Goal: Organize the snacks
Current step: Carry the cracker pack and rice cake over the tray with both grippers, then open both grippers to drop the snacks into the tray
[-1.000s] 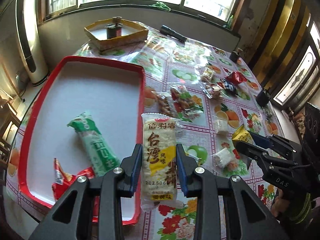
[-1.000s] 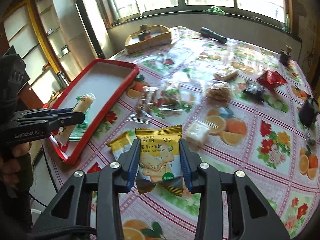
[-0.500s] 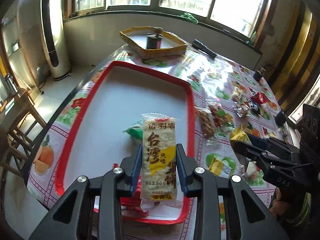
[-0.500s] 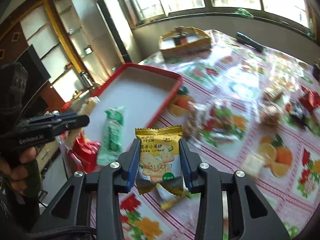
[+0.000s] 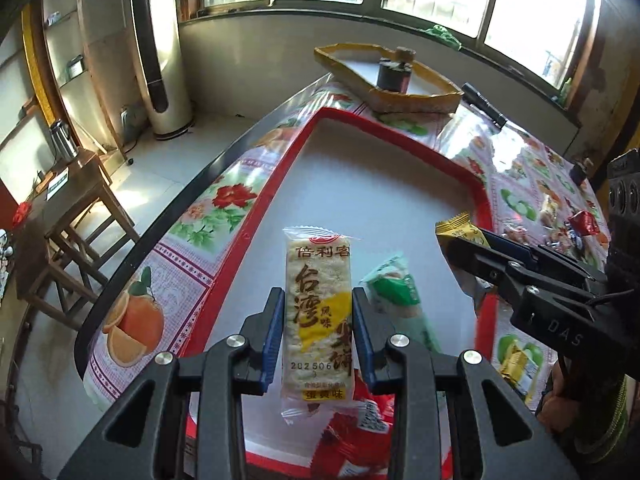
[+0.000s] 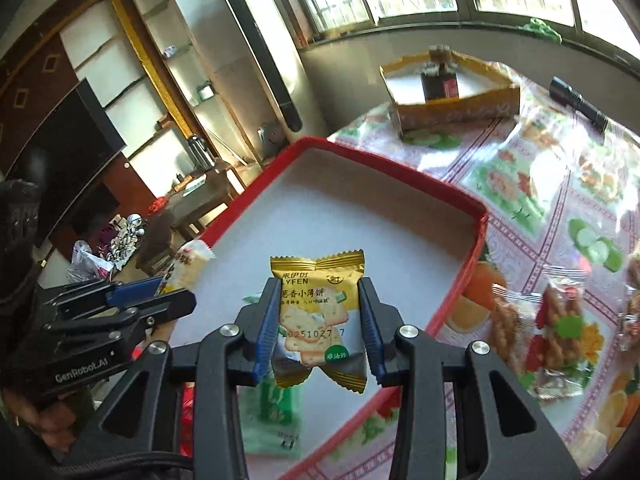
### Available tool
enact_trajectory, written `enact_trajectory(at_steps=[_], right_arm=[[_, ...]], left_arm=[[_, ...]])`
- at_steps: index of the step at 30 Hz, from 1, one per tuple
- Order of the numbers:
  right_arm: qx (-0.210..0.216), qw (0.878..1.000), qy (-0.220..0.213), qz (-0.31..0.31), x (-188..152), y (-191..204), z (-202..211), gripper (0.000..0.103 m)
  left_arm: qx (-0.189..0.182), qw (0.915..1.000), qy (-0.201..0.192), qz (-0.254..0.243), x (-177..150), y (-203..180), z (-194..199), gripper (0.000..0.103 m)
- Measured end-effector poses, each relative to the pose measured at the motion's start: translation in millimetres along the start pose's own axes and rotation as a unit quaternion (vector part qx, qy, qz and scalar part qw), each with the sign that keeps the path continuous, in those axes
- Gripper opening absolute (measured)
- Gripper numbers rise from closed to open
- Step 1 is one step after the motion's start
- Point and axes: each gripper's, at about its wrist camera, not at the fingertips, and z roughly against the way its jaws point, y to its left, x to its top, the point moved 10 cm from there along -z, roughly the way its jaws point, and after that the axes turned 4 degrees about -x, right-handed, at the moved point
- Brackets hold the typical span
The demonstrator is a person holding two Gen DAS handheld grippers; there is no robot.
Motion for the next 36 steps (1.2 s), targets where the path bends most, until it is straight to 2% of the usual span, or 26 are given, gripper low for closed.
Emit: enact_trajectory(at_steps=[9, 12, 15, 17, 21, 26, 36], right_arm=[[-0.003, 0.999, 0.038, 0.002, -18, -2, -32, 0.04], [-0.002, 0.999, 0.037, -0.001, -19, -4, -31, 0.041], [-0.003, 0.999, 0.038, -0.005, -18, -4, -31, 0.048], [-0.006, 0.999, 0.038, -0.003, -17, -3, -29, 0.057], [-0.014, 1.0, 0.024, 0.001, -15, -1, -10, 0.061], [-0.078, 0.997, 0.002, 0.012, -21, -12, 34, 0.08], [-0.172, 0.984, 0.041, -0.003, -75, -62, 87, 0.08]], left_arm=[[0.008, 0.9998, 0.019, 0.0, -9, 3, -19, 0.032], [0.011, 0.9997, 0.022, 0.001, -10, 4, -21, 0.032], [0.014, 0.9995, 0.029, 0.003, -12, 5, -23, 0.033], [0.018, 0.9994, 0.03, 0.006, -14, 6, -21, 0.033], [0.025, 0.9996, 0.014, 0.008, -11, 5, -8, 0.033], [0.025, 0.9996, -0.01, 0.008, -6, -3, 8, 0.037], [-0.008, 0.9996, -0.003, -0.027, -10, -51, 11, 0.04]])
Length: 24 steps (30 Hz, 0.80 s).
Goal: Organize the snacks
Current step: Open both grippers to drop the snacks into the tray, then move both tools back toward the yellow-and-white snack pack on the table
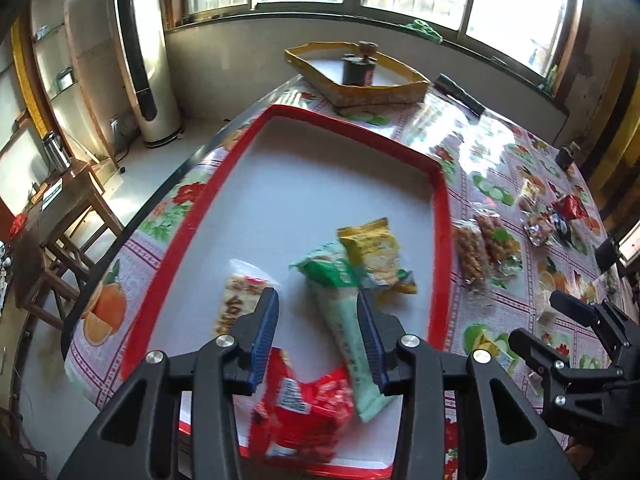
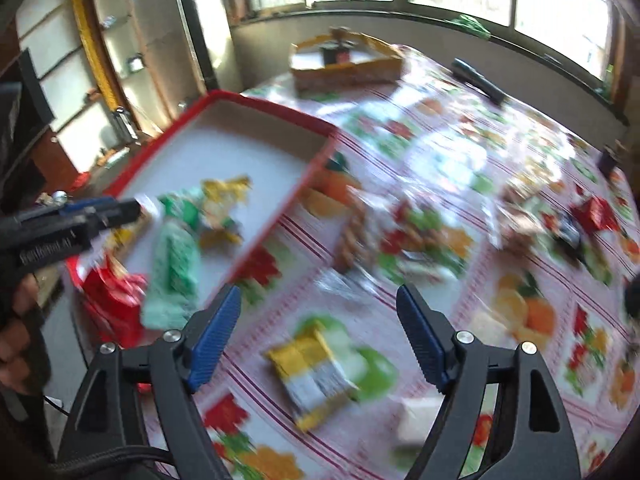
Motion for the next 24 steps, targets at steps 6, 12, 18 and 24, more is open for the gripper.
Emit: enact_trajectory(at_steps=[6, 12, 18, 24], right_arm=[[-0.028, 0.999, 0.026, -0.018, -33, -28, 9, 0.08], [-0.047, 0.997, 0.05, -0.019, -61, -43, 20, 0.081], [-0.065, 0.995, 0.065, -0.024, -83, -59, 34, 0.081], [-0.089, 0.991, 0.08, -0.053, -104, -87, 39, 0.082]], left_arm=[[-0.01, 0.9996, 0.007, -0.026, -5, -28, 4, 0.041], [-0.018, 0.9982, 0.017, -0.054, -14, -52, 7, 0.042], [-0.03, 0.9955, 0.028, -0.085, -23, -83, 6, 0.043], [-0.044, 0.9905, 0.042, -0.123, -38, -112, 4, 0.05]])
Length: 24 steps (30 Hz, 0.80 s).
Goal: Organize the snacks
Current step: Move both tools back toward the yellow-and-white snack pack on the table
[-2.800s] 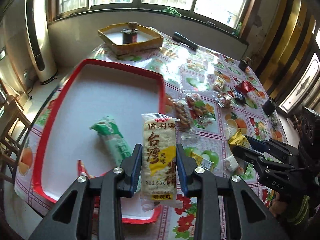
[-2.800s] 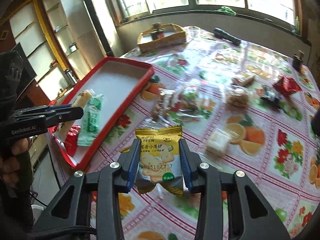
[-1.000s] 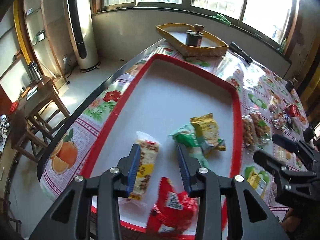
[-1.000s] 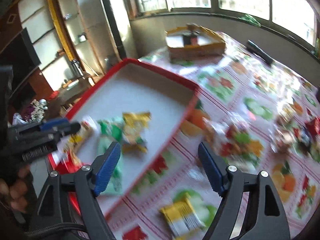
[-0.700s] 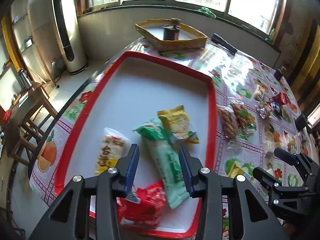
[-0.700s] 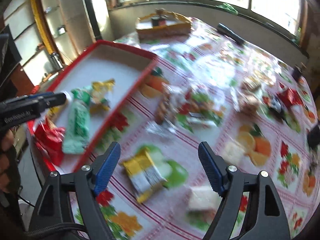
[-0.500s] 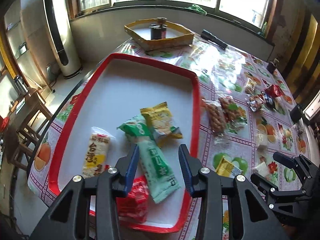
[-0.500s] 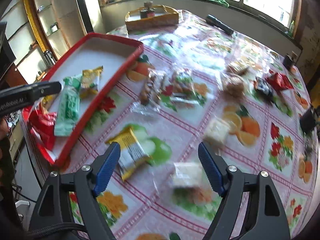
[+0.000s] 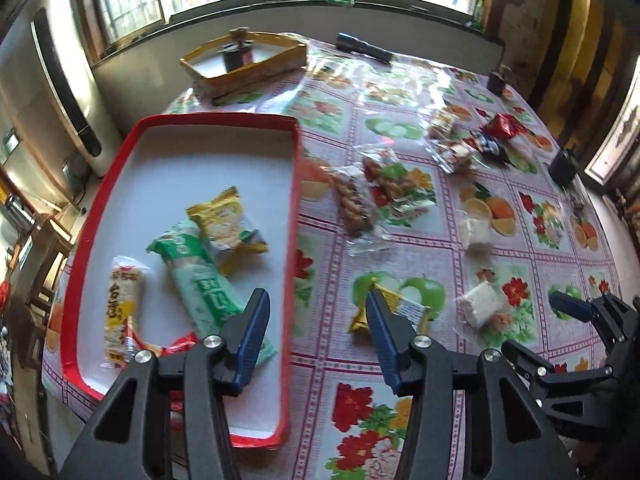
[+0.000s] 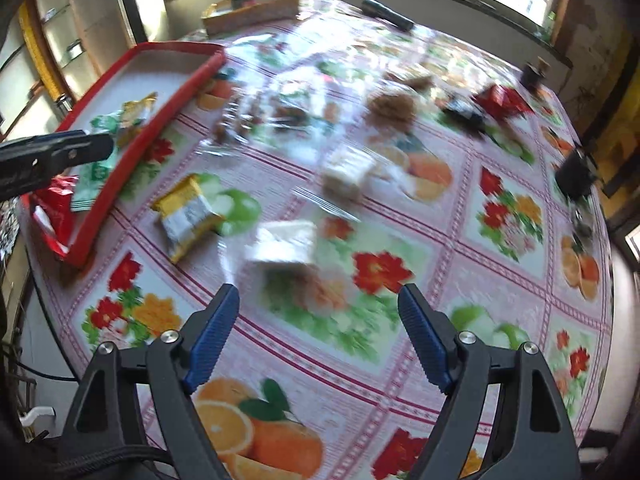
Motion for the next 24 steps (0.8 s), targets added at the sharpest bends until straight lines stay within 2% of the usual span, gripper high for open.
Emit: enact_trajectory(at_steps=[6, 11, 24], right_arm=[[-0.019, 1.0, 0.005, -0.012, -8, -20, 0, 0.082], [-0.031, 0.999, 0.002, -0.011, -12, -28, 4, 0.082], [-0.026, 1.0, 0.002, -0.016, -24, -33, 8, 0.082]], left_arm=[[-0.008, 0.9994, 0.016, -0.03, -8, -25, -7, 0.056], [-0.009, 0.9988, 0.026, -0.041, -12, -36, -11, 0.056], [-0.005, 0.9976, 0.036, -0.058, -18, -51, -16, 0.056]])
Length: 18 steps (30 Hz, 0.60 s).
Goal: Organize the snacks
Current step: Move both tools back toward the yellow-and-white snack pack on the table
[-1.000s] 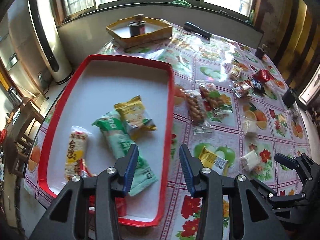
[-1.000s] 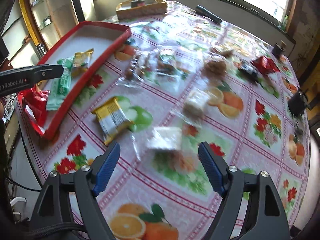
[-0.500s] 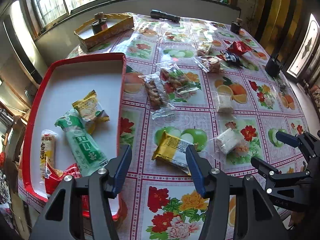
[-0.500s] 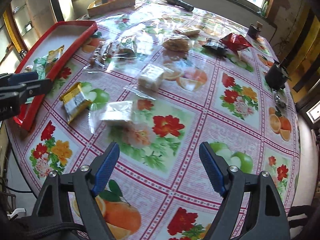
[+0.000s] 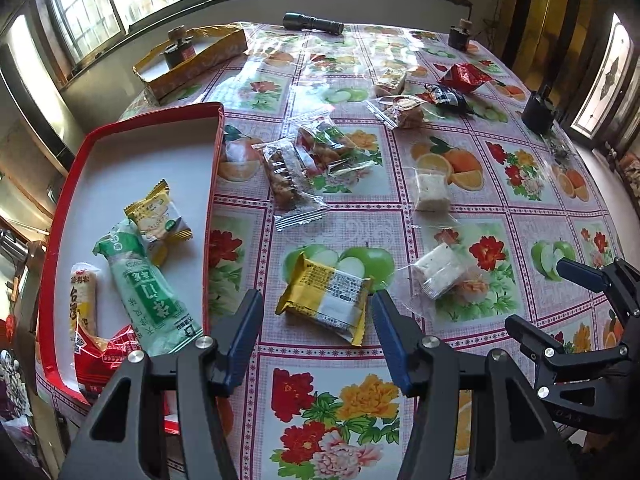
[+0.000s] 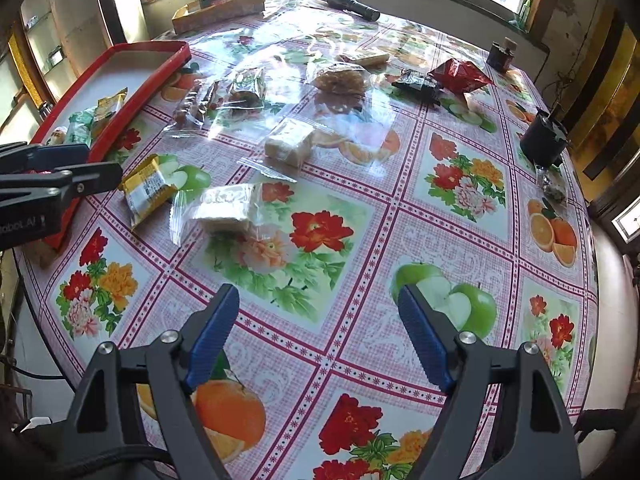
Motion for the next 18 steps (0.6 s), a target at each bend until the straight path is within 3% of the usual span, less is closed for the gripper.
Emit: enact_trajectory(at_steps=[18], right_arm=[[-0.024, 0.999, 0.022, 0.029, -15, 8, -5, 0.082]], left_arm=[[-0.002, 0.9996, 0.024, -0.016, -18, -6, -8, 0.056]])
